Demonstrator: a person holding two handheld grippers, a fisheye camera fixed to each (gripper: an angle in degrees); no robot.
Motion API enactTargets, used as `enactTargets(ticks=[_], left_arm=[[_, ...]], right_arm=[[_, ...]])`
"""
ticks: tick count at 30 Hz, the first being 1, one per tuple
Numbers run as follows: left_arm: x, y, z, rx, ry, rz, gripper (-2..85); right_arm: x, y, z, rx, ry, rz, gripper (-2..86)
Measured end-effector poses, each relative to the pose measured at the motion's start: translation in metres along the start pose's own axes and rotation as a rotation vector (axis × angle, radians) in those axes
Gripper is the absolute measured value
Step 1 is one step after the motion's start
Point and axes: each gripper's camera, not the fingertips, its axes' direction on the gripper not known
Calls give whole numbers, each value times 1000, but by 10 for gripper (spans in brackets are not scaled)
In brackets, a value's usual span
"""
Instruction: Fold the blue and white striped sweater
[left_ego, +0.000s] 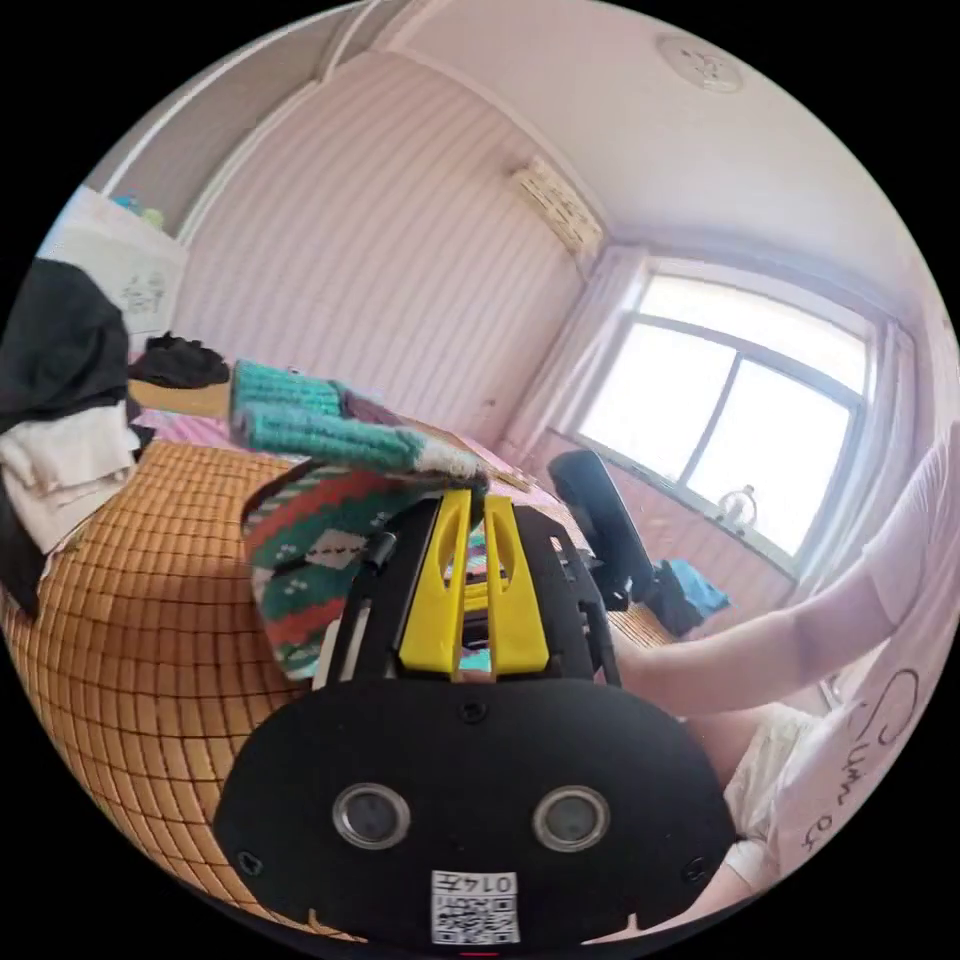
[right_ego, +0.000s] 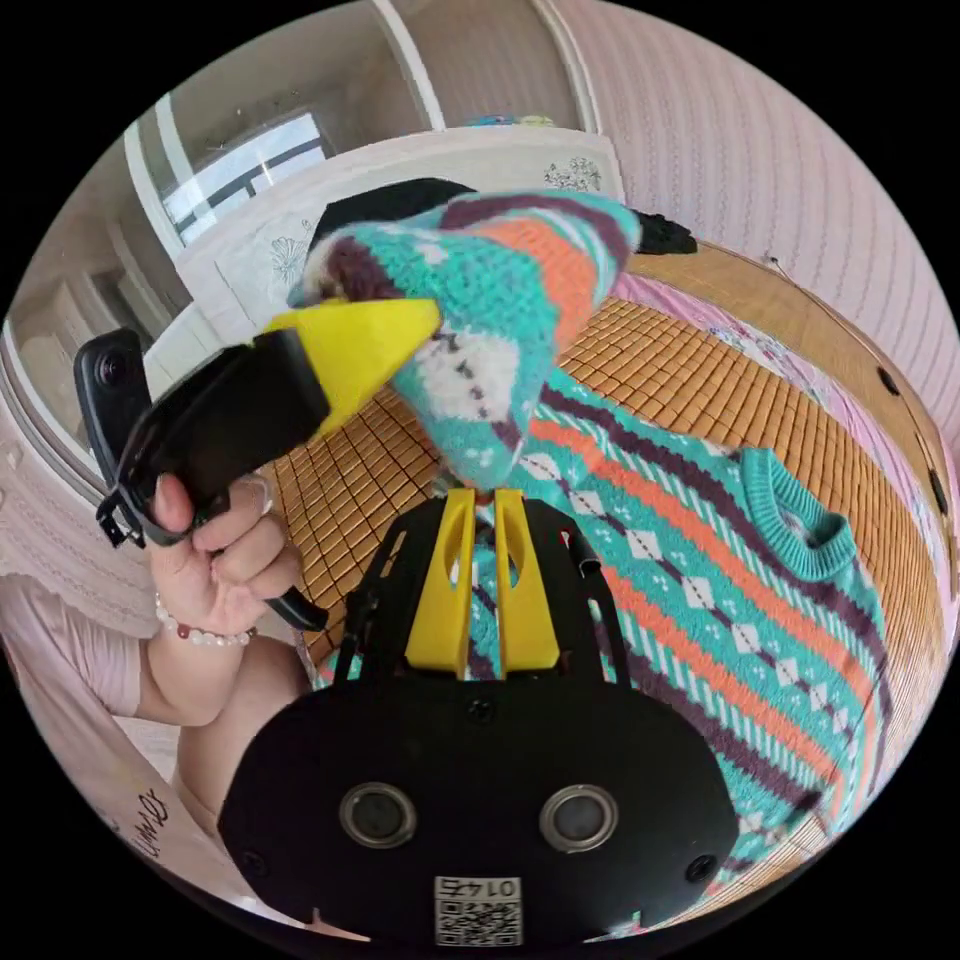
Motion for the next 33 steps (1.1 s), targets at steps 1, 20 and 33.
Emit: enactTargets(ticks=[1, 20, 33], left_arm=[[10, 3, 17, -46, 30, 28, 25], [17, 72, 178, -555, -476, 51, 88], [7, 68, 204, -465, -537, -78, -8]], right_arm=[[21, 22, -22, 8, 18, 65, 36], [250, 183, -217, -62, 455, 723, 135], [247, 129, -298, -75, 381, 453, 33]])
